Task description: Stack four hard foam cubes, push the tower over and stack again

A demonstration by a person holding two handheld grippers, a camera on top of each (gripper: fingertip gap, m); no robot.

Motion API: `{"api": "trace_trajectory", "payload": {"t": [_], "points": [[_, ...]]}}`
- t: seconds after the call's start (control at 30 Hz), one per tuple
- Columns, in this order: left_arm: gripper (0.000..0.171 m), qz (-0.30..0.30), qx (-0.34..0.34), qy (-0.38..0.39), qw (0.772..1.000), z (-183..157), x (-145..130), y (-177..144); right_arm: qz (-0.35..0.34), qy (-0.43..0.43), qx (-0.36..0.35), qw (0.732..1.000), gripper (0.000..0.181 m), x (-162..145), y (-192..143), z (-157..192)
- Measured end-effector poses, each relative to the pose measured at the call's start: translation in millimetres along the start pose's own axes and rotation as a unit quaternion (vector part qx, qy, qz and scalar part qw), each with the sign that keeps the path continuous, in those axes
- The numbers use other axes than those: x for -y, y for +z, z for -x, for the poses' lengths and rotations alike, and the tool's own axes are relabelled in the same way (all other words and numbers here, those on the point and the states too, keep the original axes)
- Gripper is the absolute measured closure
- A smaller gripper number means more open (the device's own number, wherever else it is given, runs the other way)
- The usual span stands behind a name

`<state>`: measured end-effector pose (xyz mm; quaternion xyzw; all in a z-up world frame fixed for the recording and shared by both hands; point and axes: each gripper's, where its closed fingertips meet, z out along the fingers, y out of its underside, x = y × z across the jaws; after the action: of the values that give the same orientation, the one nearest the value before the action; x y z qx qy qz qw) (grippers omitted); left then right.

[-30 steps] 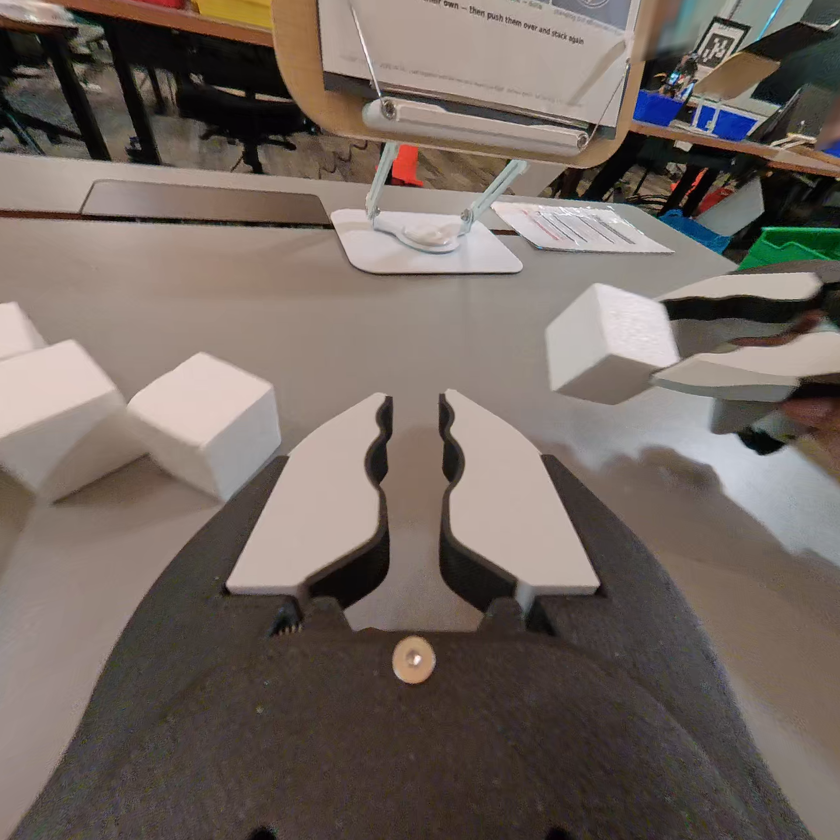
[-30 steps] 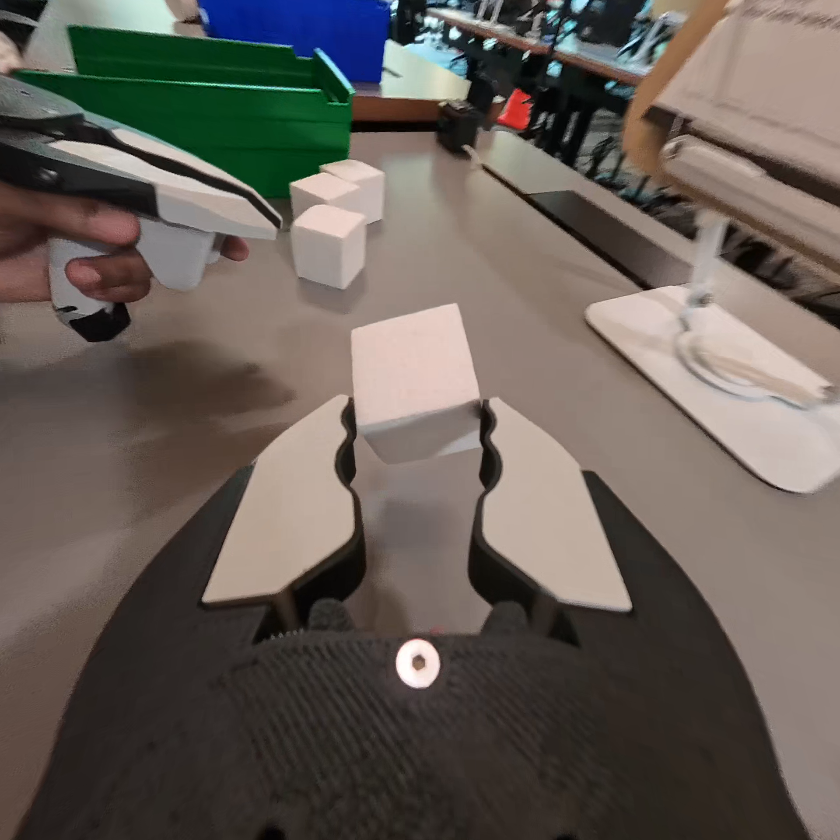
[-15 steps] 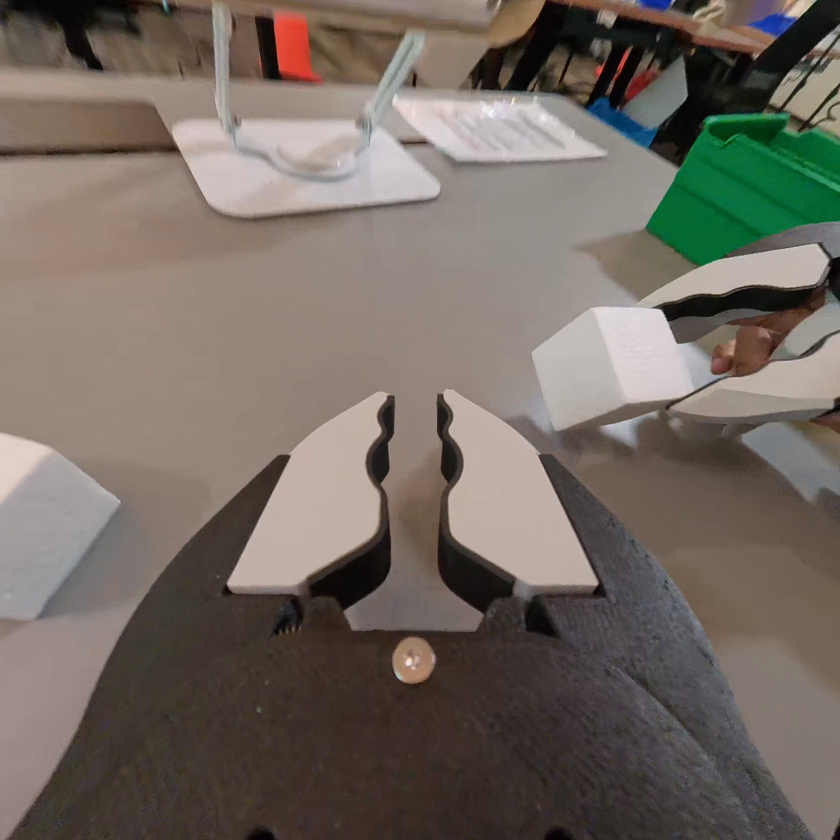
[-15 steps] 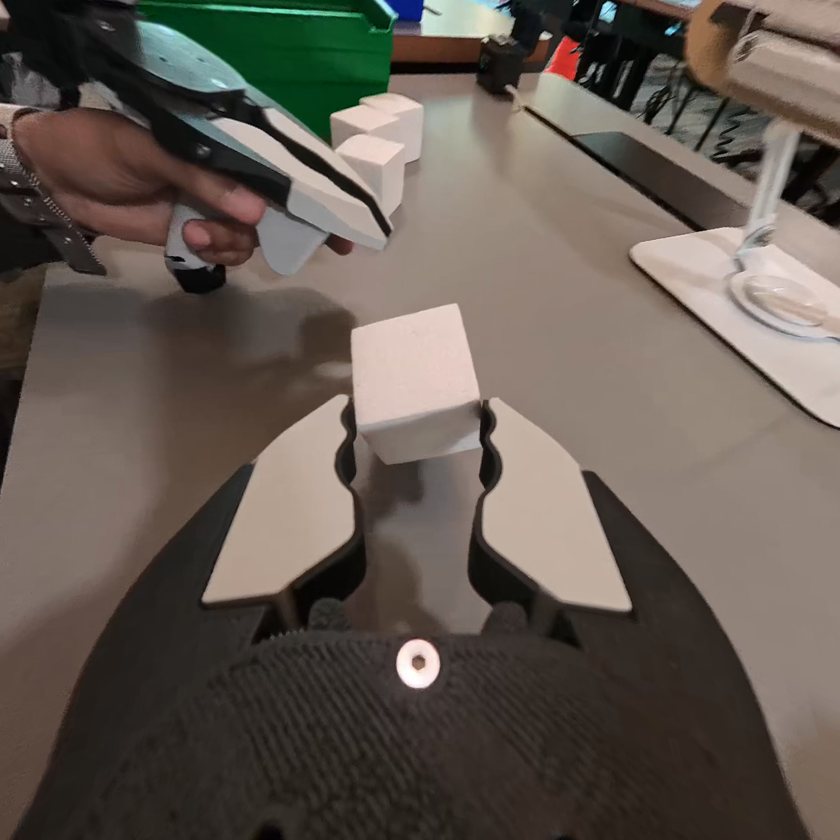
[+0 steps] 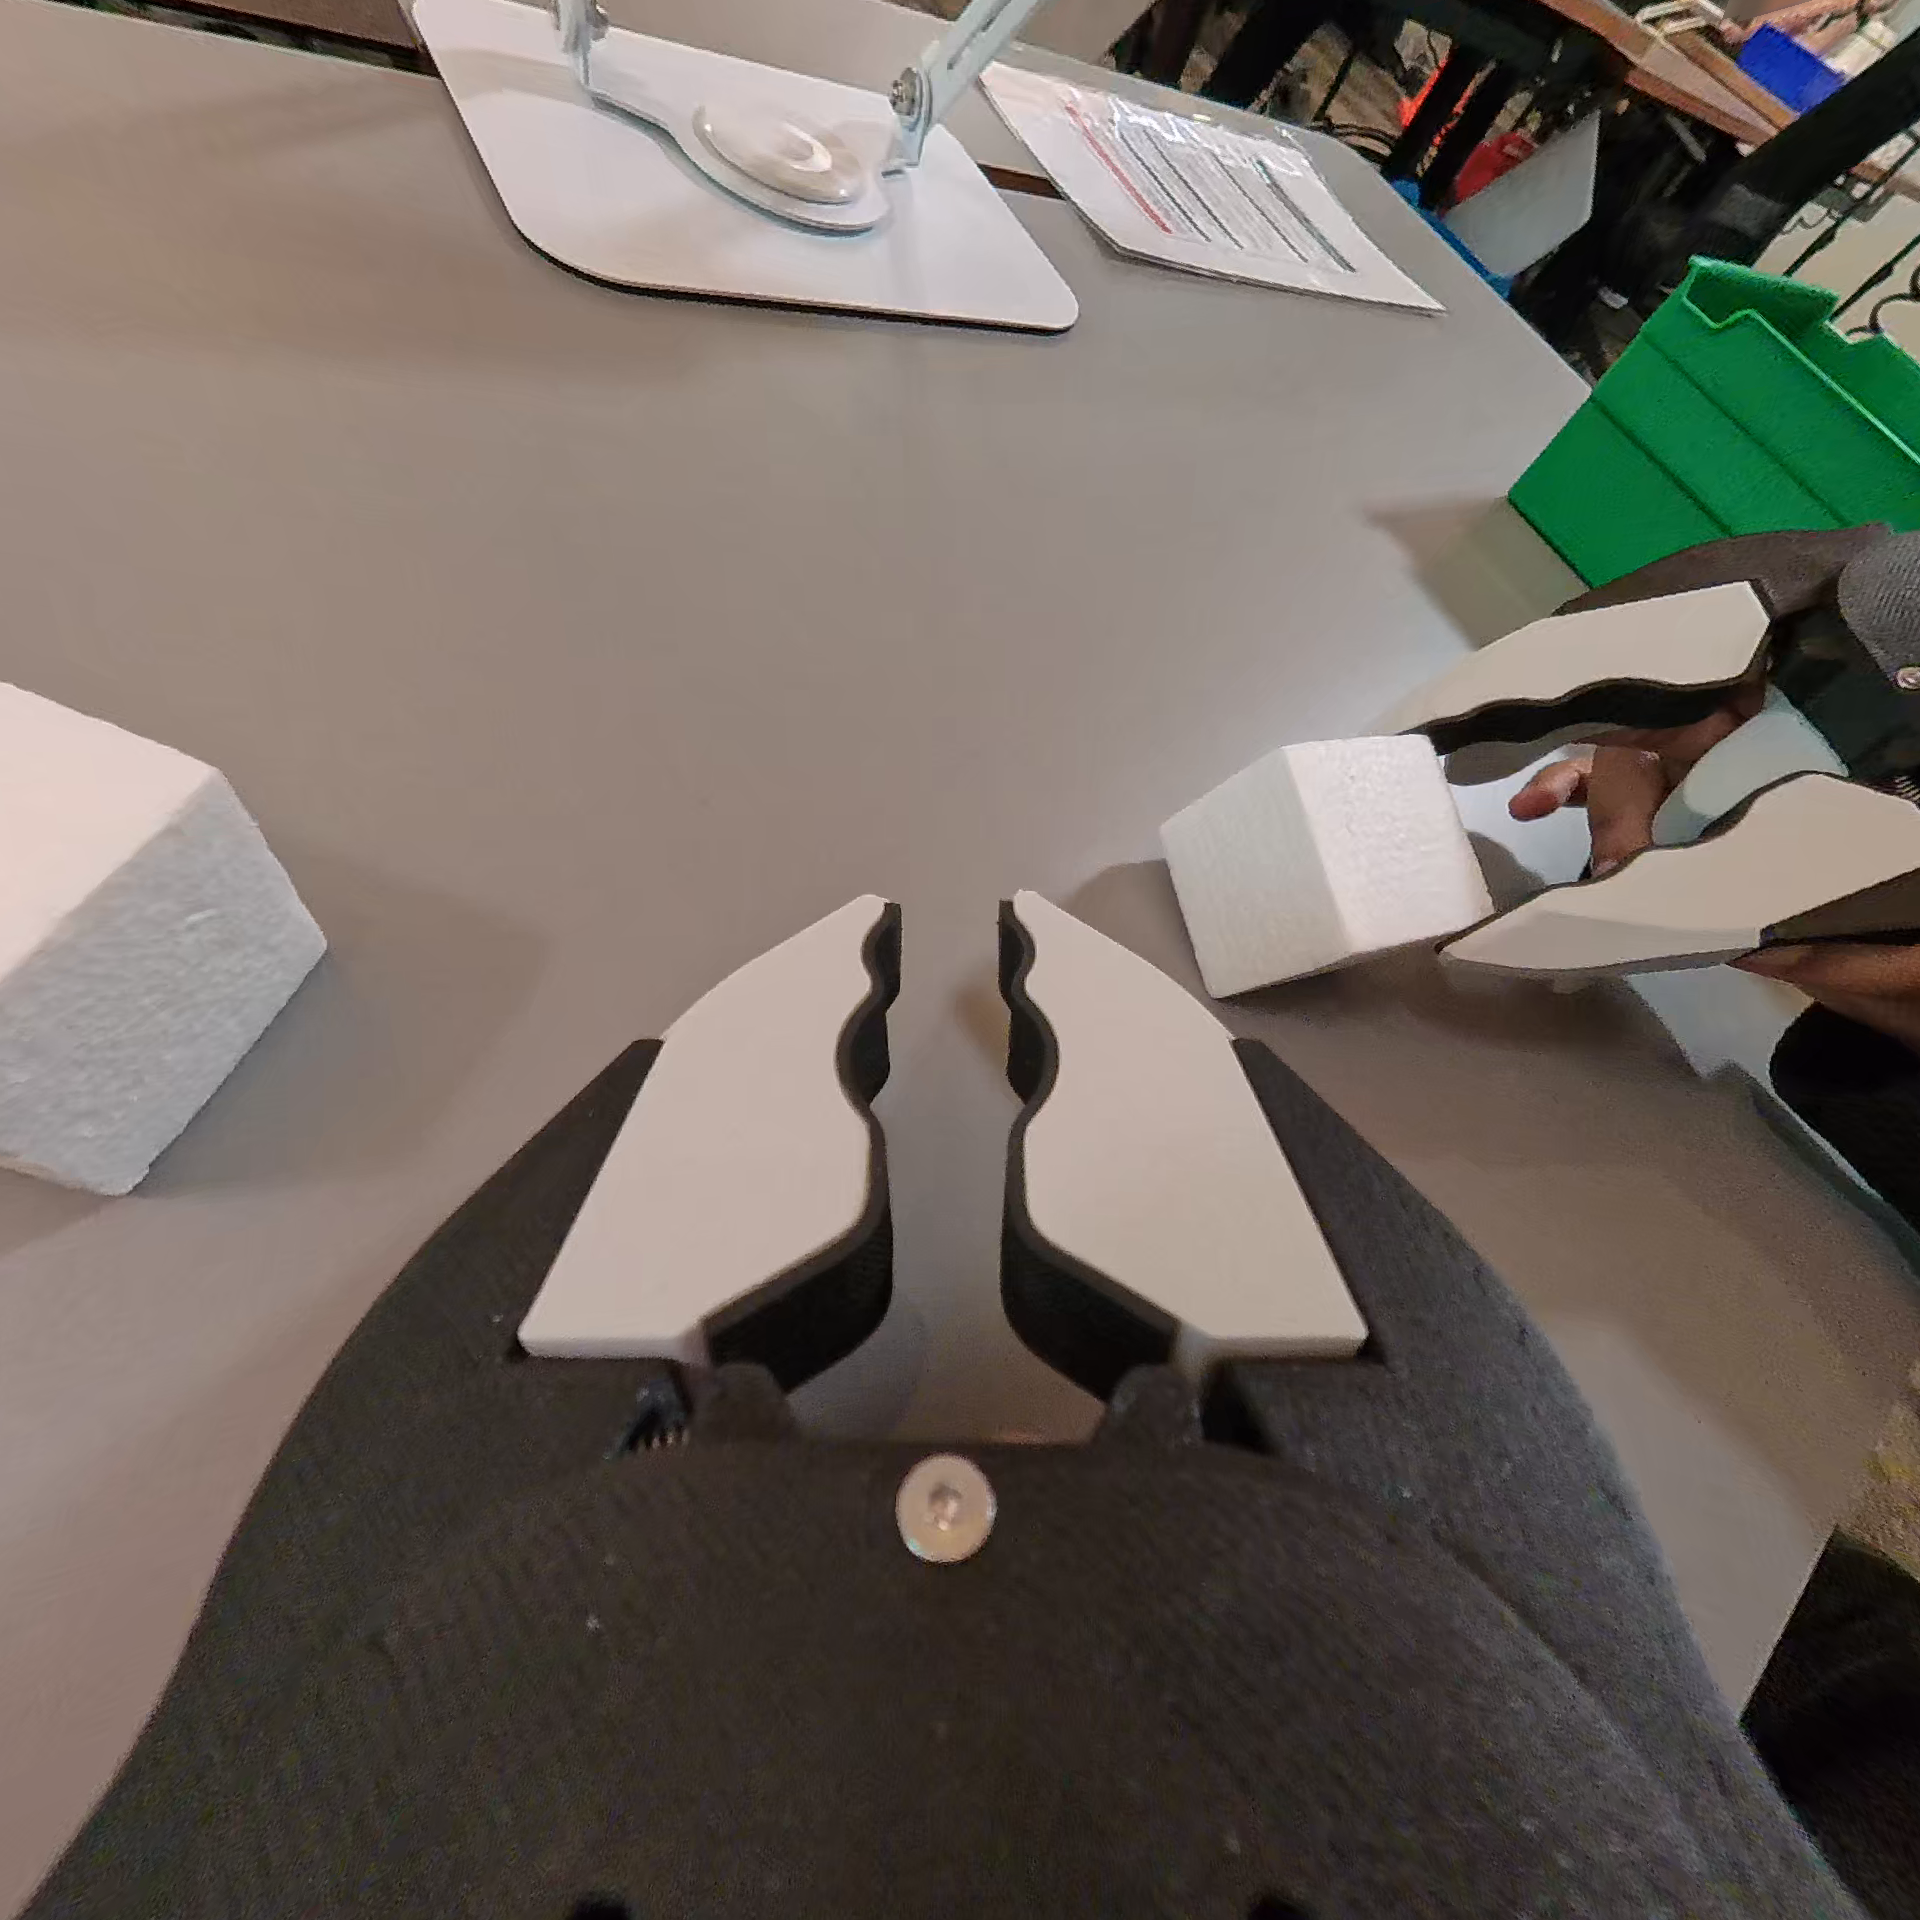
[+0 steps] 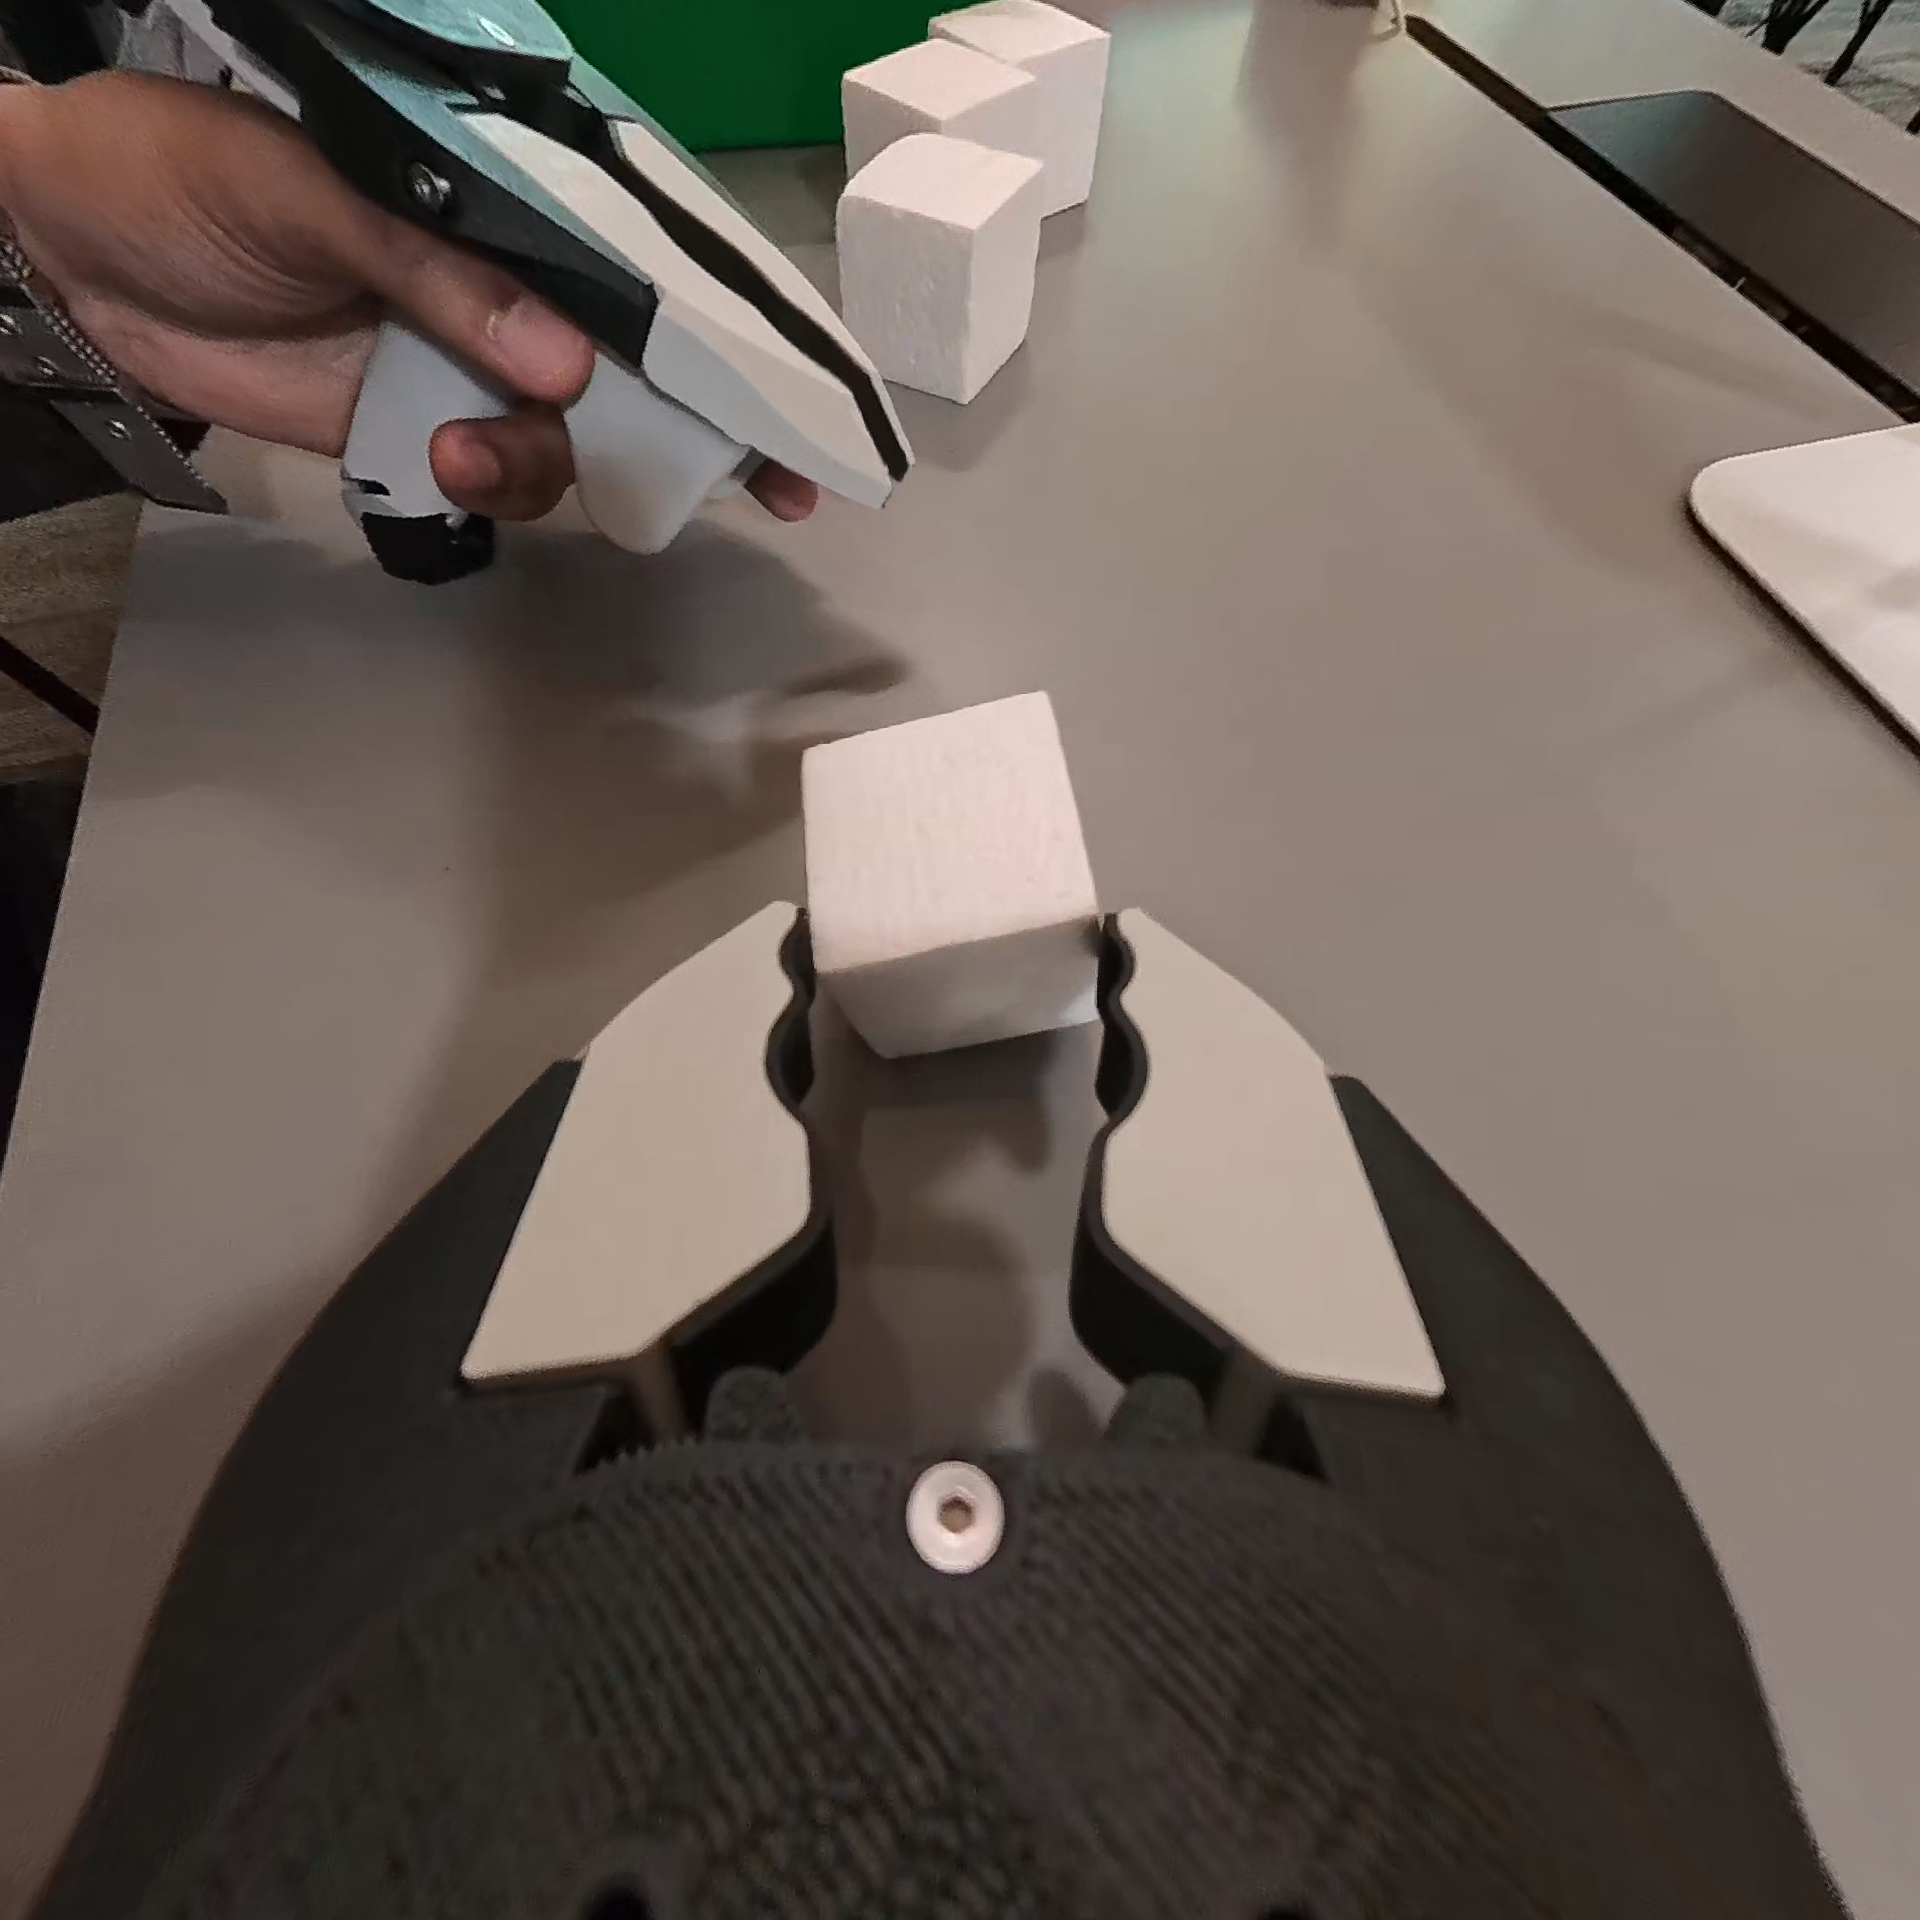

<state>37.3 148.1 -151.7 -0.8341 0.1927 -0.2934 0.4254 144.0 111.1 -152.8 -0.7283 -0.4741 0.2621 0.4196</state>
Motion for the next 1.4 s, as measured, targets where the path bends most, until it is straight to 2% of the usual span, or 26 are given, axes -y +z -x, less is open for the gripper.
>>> {"api": "trace_trajectory", "payload": {"t": [0.2, 0.67, 1.1, 1.27, 1.4], "points": [[0.149, 0.019, -0.034, -0.015, 0.999, -15.0, -7.7, 4.8, 0.003, 0.004, 0.014, 1.0, 0.128, -0.8, 0.9, 2.1], [0.147, 0.04, -0.043, -0.021, 0.998, -20.0, -14.2, 8.4, 0.006, 0.02, 0.048, 0.999, 0.128, -1.5, 1.4, 10.7], [0.142, 0.05, -0.051, -0.004, 0.997, -27.5, -17.8, 9.5, 0.008, 0.026, 0.049, 0.998, 0.128, -1.8, 1.7, 10.6], [0.141, 0.052, -0.053, 0.002, 0.997, -30.0, -18.7, 10.1, 0.044, 0.034, 0.061, 0.997, 0.114, -10.6, 8.8, 13.5], [0.141, 0.052, -0.054, -0.003, 0.997, -29.4, -18.6, 10.1, 0.051, 0.04, 0.069, 0.995, 0.113, -12.3, 9.8, 15.1]]}}
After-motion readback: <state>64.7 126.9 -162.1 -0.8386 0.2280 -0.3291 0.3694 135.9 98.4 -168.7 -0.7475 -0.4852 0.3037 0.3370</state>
